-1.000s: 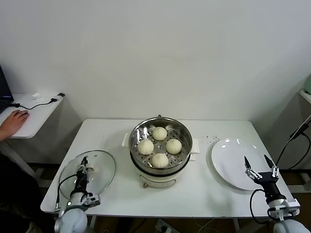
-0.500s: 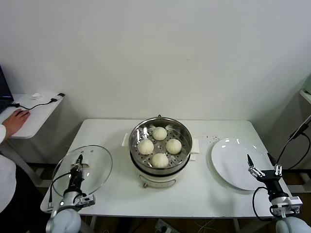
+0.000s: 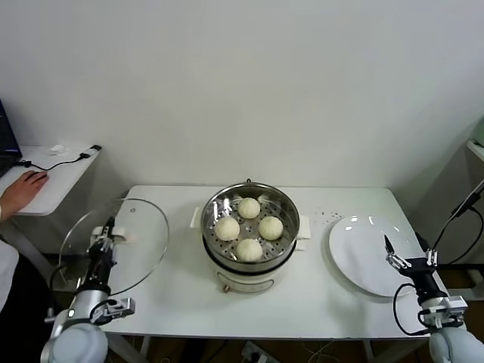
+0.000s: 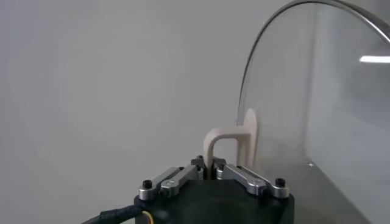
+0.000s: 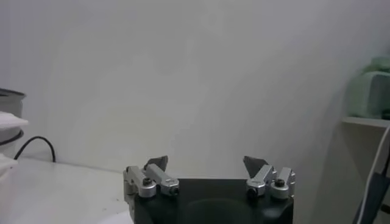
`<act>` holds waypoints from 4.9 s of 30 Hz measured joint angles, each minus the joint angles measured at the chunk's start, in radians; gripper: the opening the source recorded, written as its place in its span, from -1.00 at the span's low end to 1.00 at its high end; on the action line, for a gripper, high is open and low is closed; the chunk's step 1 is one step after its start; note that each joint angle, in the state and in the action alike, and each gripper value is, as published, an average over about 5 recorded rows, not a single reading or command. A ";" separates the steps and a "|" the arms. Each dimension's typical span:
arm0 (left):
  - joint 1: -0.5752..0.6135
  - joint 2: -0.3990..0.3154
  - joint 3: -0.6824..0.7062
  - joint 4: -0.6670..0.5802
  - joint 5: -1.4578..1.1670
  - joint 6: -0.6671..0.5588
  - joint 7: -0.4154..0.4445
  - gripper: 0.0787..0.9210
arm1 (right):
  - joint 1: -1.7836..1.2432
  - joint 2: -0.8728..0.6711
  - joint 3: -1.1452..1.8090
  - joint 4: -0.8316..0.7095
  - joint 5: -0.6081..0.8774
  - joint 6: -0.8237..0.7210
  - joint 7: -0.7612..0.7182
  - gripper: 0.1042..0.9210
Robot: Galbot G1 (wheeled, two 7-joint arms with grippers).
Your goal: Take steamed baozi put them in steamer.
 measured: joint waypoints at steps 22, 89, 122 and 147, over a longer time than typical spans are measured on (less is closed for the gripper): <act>-0.337 0.129 0.542 -0.161 0.174 0.469 0.368 -0.83 | 0.127 -0.017 -0.076 -0.117 -0.048 -0.001 0.014 0.76; -0.536 -0.383 0.785 0.345 0.464 0.549 0.391 -0.74 | 0.159 0.003 -0.024 -0.204 -0.077 0.041 -0.005 0.76; -0.340 -0.228 0.738 -0.007 0.389 0.549 0.407 0.77 | 0.155 0.024 -0.020 -0.173 -0.121 -0.034 0.013 0.76; -0.009 -0.171 0.112 -0.147 -0.883 0.090 0.115 0.77 | 0.082 0.074 -0.066 -0.011 -0.142 -0.109 0.018 0.76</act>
